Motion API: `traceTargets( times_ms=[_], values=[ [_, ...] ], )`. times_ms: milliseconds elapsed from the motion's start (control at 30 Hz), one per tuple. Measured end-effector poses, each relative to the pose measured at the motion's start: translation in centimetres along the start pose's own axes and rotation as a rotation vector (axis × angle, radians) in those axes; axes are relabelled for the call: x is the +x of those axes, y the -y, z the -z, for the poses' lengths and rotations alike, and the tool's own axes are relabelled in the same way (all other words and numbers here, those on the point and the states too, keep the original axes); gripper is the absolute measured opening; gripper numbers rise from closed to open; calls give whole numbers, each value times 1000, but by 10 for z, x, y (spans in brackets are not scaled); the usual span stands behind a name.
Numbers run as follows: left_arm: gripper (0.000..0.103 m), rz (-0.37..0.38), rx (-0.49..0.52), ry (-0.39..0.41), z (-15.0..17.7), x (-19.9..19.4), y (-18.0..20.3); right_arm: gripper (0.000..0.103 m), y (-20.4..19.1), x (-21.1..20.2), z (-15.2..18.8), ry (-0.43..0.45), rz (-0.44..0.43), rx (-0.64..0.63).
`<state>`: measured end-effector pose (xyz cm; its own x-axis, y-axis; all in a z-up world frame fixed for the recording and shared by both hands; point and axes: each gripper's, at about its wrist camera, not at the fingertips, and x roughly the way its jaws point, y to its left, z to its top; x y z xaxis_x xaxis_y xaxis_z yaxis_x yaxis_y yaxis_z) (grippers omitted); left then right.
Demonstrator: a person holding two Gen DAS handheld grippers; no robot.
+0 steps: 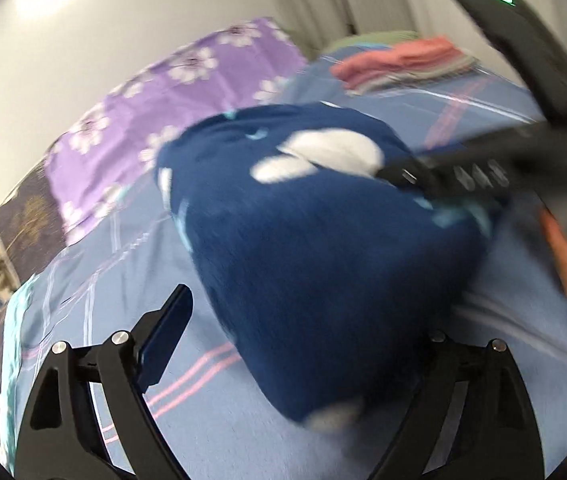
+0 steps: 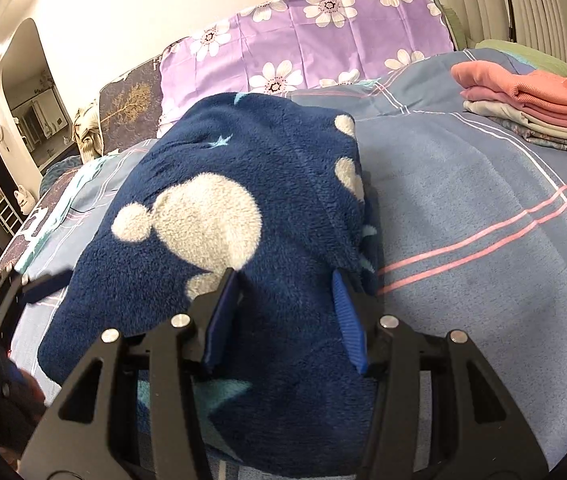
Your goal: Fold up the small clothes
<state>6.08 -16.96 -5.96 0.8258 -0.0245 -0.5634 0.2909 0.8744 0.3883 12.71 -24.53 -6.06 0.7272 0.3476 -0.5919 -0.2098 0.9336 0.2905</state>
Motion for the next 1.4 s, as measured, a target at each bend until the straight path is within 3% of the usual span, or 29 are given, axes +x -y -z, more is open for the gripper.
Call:
traceTargets(
  times_ms=[167,267,367,467,533,633,700,800,900,967,1000,1033,1100,1200,1267,1333,1400],
  values=[
    [88,-194,50,-48,24,2,-11,49,0,1,1,4,-2,-16],
    [88,-146,-58,-79,39,5,-31,49,-1,1,0,-6,-41,-30],
    [83,-178,12,-62,34,0,-20,49,-9,0,1,2,-5,-53],
    [56,-76,36,-68,30,-12,-15,50,-5,-2,0,-5,-23,-29],
    [29,47,22,-67,28,-26,-17,50,-3,-2,0,-8,-36,-13],
    [21,180,19,-33,21,-59,-26,51,1,-2,-1,-10,-43,3],
    [17,226,12,3,15,-73,-33,51,0,-2,-2,-11,-40,2],
    [17,217,-17,77,0,-80,-46,51,-4,-2,-2,-9,-16,-18],
    [17,201,-38,126,-18,-49,-57,51,-9,-3,-1,-3,4,-36],
    [21,235,-82,79,-26,-13,-65,51,-10,-3,1,-2,9,-37],
    [29,226,-105,11,-22,11,-61,51,-10,-3,1,-2,12,-37],
    [30,209,-103,-9,-16,27,-57,51,-10,-3,2,-6,16,-39],
    [30,152,-33,25,-10,34,-43,51,-15,-3,2,-2,41,-65],
    [28,133,-29,-8,-13,26,-41,52,-24,-3,6,7,82,-95],
    [28,166,-33,-20,-17,22,-49,52,-24,-3,6,8,84,-94],
    [28,253,-99,-22,-26,13,-67,52,-22,-2,6,8,78,-86],
    [28,275,-148,10,-36,8,-84,52,-18,-3,7,7,63,-68]
  ],
)
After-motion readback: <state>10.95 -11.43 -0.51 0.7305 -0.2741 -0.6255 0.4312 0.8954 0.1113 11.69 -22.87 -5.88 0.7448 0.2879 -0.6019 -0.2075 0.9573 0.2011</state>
